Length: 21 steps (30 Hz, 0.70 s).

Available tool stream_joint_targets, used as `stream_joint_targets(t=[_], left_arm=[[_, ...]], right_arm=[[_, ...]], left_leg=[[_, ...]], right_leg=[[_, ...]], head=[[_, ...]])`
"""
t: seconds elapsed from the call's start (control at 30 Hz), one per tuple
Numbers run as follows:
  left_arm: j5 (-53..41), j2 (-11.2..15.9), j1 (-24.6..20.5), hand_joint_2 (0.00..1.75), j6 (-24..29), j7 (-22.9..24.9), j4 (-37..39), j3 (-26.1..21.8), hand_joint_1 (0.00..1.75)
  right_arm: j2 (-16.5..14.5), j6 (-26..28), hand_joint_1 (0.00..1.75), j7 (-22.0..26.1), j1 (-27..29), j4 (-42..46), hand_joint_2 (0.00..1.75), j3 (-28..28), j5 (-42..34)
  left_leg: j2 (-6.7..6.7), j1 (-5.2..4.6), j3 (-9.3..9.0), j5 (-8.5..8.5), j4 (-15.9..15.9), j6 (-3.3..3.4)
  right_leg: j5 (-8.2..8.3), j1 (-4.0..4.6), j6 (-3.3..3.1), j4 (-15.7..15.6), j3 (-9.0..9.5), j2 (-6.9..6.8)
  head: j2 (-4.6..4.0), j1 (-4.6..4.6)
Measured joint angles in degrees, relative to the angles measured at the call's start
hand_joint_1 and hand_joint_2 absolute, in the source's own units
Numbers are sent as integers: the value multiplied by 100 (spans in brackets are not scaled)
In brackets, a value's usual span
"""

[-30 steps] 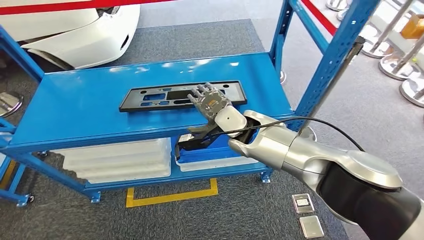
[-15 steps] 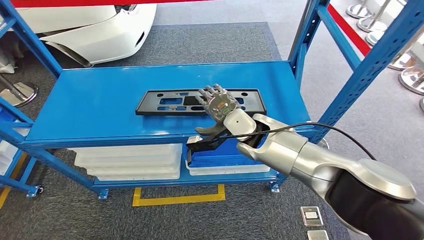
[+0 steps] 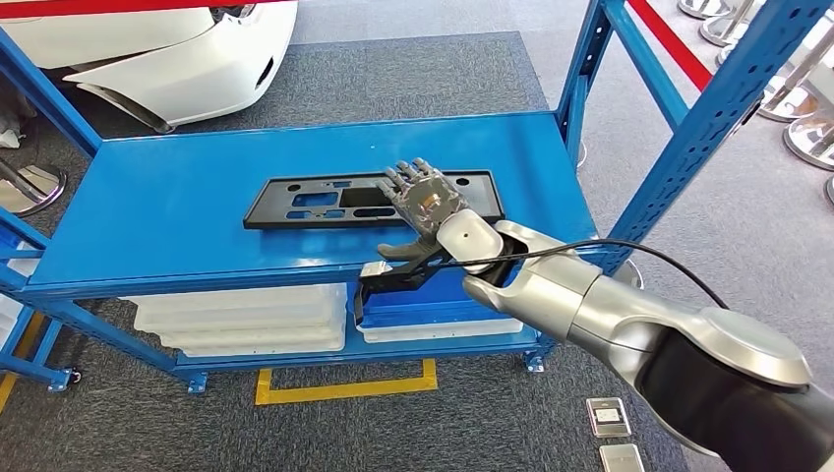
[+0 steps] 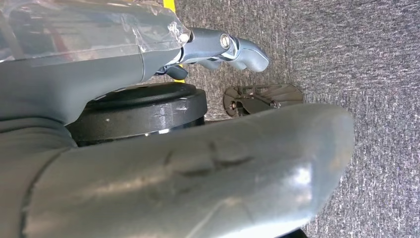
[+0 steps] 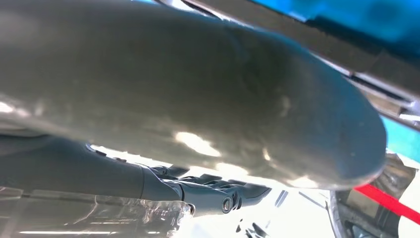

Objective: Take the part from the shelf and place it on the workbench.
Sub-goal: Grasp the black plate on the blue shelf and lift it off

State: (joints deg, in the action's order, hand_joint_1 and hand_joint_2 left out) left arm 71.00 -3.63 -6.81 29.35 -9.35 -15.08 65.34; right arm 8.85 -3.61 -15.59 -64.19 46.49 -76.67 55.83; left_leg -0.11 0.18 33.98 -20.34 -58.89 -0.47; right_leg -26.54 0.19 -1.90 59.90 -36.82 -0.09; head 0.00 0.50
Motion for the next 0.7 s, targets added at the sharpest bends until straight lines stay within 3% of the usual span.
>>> stream_joint_targets(t=[0.1,0.33,0.5,0.6,0.67,0.7], left_arm=[[22,0,1,0,0,0,0,1,0],[35,0,4,0,-2,0,0,1,0],[41,0,7,0,-3,2,2,5,0],[41,0,8,0,3,4,1,5,0],[39,0,6,0,7,6,0,5,0],[38,0,4,0,9,7,0,5,0]], right_arm=[[0,78,0,-3,7,-24,0,88,-31],[0,141,0,-10,23,-101,0,238,-70],[0,177,0,4,48,-156,0,274,-81],[-4,190,0,14,57,-181,0,330,-85],[-4,202,0,20,55,-197,0,366,-94],[-2,208,0,22,57,-206,0,380,-101]], left_leg=[[0,1,-1,3,6,-37],[-2,-6,1,0,-6,-34],[-3,-22,16,-22,-46,2],[0,-14,-18,-2,19,50],[5,28,-101,52,145,98],[8,50,-136,73,190,112]], right_leg=[[0,1,-1,0,0,-2],[7,-11,3,-17,13,-5],[18,-32,27,-28,22,-15],[24,-41,77,-59,54,-20],[-68,-39,128,71,14,-7],[-190,-45,155,301,-94,2]], head=[[0,-4],[0,-26],[0,-14],[0,-8],[0,-29],[0,-56]])
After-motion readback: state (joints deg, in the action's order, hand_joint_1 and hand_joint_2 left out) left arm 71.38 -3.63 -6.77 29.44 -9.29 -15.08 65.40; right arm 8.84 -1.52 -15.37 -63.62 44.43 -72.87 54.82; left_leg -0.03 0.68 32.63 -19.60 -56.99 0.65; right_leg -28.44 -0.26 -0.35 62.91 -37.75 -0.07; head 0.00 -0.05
